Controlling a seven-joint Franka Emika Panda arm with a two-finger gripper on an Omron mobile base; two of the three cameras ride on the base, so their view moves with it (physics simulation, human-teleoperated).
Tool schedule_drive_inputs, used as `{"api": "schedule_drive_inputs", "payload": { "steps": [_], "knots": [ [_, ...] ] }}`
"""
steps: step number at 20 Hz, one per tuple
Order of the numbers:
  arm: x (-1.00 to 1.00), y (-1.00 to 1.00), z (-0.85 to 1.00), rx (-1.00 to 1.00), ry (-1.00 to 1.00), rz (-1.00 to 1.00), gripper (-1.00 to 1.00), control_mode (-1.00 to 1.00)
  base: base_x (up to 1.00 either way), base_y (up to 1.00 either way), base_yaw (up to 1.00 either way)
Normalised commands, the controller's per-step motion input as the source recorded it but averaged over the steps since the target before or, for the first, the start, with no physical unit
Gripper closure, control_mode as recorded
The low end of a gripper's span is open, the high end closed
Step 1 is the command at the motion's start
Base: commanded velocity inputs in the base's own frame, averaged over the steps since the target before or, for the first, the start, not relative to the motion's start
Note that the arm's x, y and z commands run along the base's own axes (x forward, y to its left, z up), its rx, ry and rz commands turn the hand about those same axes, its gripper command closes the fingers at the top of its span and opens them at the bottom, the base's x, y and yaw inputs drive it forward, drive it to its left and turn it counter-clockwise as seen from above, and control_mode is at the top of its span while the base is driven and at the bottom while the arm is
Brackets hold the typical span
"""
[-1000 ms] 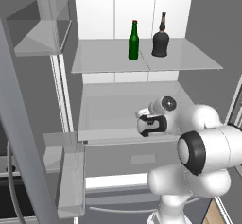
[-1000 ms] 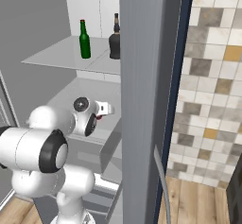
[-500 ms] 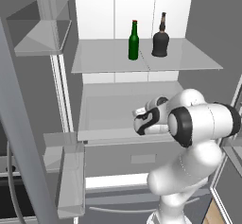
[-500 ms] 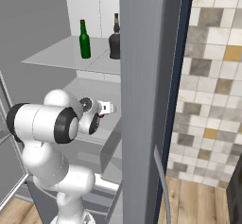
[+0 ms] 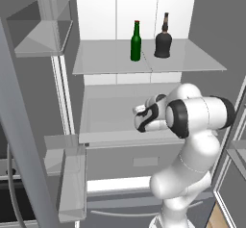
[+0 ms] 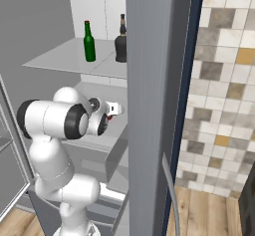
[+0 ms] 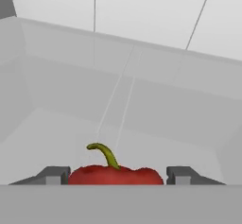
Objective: Place the liquor and beer on the top shelf of the fridge to keep them out of children's reach, and place the bell pepper on lower shelves for easy access.
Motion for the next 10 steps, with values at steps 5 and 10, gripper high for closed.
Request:
{"api": "schedule_drive_inputs", "payload": {
  "steps": [5, 10],
  "knots": [
    [0.02, 0.00, 0.03, 0.00, 0.00, 0.00, -1.00, -1.00, 0.00, 0.00, 0.00],
    [-0.04, 0.00, 0.15, 0.00, 0.00, 0.00, -1.00, -1.00, 0.00, 0.00, 0.00]
  ]
}}
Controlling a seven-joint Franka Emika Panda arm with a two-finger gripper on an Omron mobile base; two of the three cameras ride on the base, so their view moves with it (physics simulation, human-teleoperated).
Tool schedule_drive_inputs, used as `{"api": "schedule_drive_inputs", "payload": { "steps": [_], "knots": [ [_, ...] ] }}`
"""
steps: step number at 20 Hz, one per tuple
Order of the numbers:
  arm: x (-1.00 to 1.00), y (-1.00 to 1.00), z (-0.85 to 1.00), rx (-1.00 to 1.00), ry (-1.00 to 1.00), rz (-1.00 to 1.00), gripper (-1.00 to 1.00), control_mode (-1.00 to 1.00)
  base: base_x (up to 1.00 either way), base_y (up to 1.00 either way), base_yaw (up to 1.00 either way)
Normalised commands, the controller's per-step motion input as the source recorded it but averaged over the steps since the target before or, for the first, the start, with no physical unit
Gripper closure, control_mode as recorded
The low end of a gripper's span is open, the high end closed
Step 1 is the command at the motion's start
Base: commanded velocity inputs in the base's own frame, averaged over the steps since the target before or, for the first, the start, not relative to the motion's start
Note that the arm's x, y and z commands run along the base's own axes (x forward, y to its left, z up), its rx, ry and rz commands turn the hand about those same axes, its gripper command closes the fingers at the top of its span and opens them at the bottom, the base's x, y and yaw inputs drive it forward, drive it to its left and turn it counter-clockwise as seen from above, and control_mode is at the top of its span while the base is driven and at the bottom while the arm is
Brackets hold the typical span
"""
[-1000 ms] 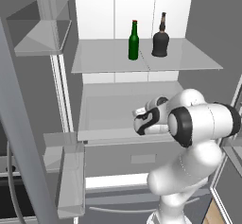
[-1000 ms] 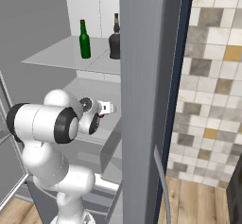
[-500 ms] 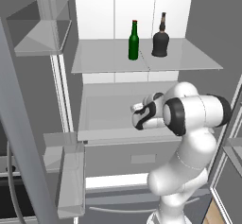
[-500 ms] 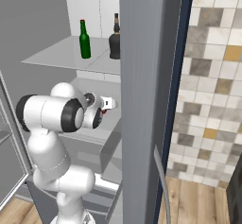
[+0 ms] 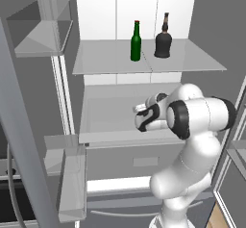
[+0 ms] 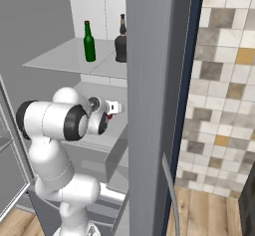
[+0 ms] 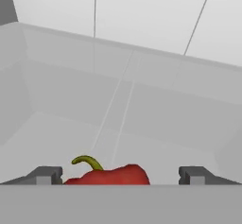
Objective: Place the liquor and beer on the top shelf of the fridge to keep them out of children's reach, and place the bell pepper on lower shelves for easy access.
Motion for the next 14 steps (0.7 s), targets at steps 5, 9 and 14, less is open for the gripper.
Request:
{"api": "schedule_drive_inputs", "payload": {
  "steps": [5, 9, 14],
  "knots": [
    [-0.18, 0.00, 0.32, 0.00, 0.00, 0.00, -1.00, -1.00, 0.00, 0.00, 0.00],
    [-0.43, -0.04, 0.47, 0.00, 0.00, 0.00, -1.00, -1.00, 0.00, 0.00, 0.00],
    [-0.67, 0.00, 0.50, 0.00, 0.08, 0.00, -1.00, -1.00, 0.00, 0.00, 0.00]
  ]
}}
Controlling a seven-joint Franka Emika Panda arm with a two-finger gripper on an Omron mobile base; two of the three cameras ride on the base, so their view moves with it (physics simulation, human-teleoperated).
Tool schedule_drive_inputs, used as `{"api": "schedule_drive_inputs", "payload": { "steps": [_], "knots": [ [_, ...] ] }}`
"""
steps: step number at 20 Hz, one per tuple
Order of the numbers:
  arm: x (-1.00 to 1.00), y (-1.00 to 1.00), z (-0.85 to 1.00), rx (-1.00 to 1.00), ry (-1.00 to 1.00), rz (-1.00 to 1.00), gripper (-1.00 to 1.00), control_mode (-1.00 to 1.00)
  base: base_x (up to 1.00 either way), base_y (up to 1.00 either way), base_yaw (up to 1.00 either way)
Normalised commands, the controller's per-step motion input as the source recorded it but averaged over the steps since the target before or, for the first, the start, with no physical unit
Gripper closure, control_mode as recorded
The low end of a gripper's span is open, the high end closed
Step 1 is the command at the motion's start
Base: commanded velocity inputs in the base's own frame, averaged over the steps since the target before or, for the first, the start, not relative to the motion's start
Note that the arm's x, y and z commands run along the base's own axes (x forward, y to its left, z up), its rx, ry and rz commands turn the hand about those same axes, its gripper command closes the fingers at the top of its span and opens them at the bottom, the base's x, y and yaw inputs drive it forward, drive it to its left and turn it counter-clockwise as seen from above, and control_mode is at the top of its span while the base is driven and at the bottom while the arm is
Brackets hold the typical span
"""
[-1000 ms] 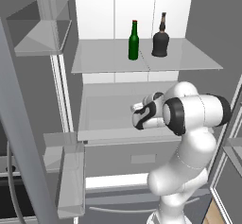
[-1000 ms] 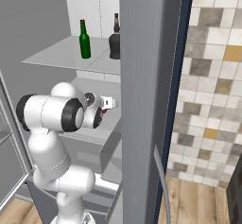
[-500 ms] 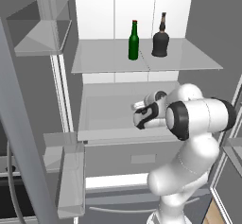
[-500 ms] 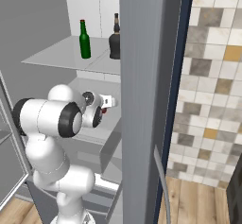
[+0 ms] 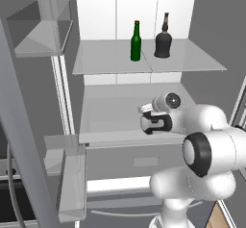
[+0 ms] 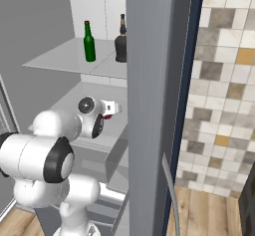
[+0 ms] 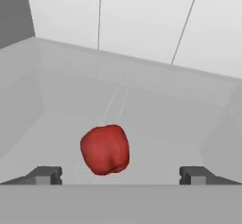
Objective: Place the liquor and beer on the top shelf of the fridge to keep them out of children's reach, and place the bell pepper on lower shelves for easy access.
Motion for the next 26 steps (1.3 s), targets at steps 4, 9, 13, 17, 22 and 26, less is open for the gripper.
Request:
{"api": "schedule_drive_inputs", "payload": {
  "steps": [4, 9, 13, 17, 22, 26],
  "knots": [
    [-0.80, 0.00, 0.59, 0.00, 0.17, 0.00, -1.00, -1.00, 0.00, 0.00, 0.00],
    [-0.88, 0.00, 0.62, 0.00, 0.17, 0.00, -1.00, -1.00, 0.00, 0.00, 0.00],
    [-0.83, 0.00, 0.71, 0.00, 0.20, 0.00, -1.00, -1.00, 0.00, 0.00, 0.00],
    [-0.88, 0.00, 0.47, -0.02, 0.14, 0.00, -1.00, -1.00, 0.00, 0.00, 0.00],
    [-0.88, 0.14, 0.04, -0.08, 0.01, 0.00, -1.00, -1.00, 0.00, 0.00, 0.00],
    [-0.79, 0.15, 0.00, -0.07, -0.03, 0.00, -1.00, -1.00, 0.00, 0.00, 0.00]
  ]
}}
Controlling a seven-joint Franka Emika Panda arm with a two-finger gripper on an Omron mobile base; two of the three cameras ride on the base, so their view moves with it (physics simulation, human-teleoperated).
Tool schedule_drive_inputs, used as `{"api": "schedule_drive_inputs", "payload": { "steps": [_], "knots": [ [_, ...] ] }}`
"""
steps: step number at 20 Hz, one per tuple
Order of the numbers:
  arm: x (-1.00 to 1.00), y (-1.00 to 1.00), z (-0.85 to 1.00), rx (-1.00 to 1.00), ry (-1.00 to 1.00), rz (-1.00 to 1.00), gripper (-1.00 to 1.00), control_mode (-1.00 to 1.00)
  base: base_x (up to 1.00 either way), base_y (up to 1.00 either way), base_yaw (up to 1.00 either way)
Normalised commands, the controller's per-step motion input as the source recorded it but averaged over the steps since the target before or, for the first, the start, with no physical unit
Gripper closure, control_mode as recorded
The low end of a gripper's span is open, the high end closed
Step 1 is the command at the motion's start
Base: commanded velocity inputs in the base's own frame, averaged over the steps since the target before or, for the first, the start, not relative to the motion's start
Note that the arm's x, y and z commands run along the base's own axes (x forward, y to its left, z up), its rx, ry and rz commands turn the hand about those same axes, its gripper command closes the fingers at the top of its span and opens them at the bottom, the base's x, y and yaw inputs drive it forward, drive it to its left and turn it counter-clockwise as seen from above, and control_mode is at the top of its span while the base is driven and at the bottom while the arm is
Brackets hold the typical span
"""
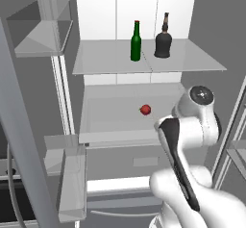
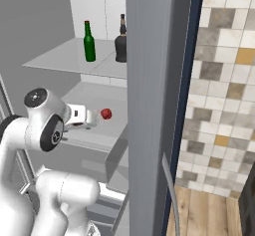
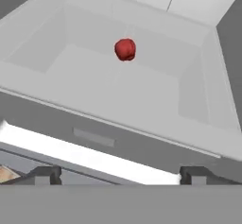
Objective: Place the liquor and beer on the top shelf of the fridge to keep them out of children's reach, and place the bell pepper on lower shelves for easy access.
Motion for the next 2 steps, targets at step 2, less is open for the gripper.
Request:
{"api": "schedule_drive_inputs", "payload": {
  "steps": [2],
  "knots": [
    [-0.82, 0.02, 0.09, -0.04, -0.05, 0.00, -1.00, -1.00, 0.00, 0.00, 0.00]
  ]
}}
